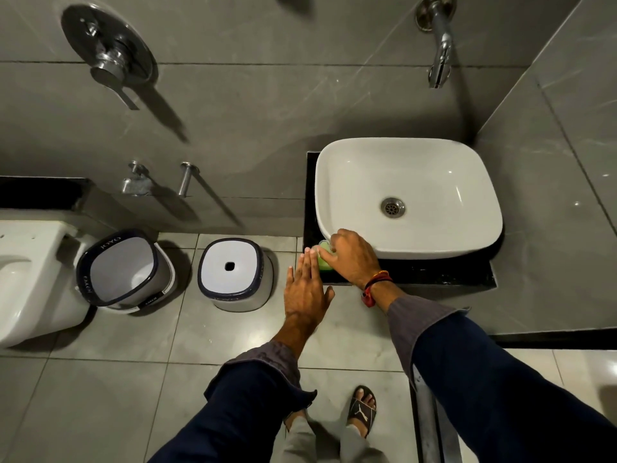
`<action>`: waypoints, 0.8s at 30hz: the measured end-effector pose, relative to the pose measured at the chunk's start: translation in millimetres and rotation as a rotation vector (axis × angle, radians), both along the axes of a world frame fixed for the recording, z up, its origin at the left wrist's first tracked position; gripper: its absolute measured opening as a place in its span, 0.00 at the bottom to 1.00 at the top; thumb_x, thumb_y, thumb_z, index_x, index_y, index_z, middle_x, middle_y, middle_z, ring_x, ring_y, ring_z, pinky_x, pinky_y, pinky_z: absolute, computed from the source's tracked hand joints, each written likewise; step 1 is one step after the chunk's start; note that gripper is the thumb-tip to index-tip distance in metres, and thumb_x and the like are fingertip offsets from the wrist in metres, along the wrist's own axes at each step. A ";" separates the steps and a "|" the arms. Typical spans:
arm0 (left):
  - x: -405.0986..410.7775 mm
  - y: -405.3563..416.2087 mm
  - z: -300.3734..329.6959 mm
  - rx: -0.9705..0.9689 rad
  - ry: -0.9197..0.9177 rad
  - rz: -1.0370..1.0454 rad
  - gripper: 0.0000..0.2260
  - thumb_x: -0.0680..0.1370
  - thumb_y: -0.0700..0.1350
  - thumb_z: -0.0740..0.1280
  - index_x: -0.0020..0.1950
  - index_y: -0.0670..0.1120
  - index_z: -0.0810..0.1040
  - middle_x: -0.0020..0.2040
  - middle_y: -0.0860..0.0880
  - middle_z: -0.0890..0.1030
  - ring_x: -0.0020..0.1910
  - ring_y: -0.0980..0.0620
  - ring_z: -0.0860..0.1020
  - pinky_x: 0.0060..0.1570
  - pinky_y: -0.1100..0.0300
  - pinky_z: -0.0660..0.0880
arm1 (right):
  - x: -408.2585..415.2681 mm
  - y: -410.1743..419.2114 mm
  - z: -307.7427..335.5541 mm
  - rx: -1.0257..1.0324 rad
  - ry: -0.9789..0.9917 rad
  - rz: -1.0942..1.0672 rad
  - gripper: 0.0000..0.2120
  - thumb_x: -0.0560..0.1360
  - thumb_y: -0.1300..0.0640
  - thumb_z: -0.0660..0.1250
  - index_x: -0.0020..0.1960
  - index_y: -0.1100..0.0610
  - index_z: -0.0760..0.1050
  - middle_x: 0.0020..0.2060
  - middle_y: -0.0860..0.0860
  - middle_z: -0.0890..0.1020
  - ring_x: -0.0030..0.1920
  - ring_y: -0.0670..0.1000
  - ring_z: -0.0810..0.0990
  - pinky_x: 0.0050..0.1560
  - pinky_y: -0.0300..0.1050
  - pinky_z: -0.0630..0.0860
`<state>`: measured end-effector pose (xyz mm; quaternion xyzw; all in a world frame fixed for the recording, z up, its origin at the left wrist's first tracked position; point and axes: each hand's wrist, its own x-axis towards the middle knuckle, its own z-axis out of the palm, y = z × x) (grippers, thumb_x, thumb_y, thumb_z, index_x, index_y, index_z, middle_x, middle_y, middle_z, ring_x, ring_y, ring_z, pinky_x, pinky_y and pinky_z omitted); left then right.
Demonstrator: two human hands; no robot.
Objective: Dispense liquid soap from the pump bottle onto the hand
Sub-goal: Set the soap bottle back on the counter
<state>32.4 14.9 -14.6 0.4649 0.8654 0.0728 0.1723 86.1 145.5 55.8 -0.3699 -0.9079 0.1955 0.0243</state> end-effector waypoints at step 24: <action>-17.2 4.0 18.6 0.457 -0.832 0.425 0.20 0.87 0.40 0.55 0.79 0.44 0.66 0.76 0.46 0.73 0.75 0.48 0.71 0.73 0.60 0.65 | 14.3 -44.8 -44.6 -1.236 0.586 -0.690 0.22 0.85 0.53 0.58 0.73 0.66 0.69 0.75 0.66 0.68 0.77 0.63 0.65 0.79 0.55 0.62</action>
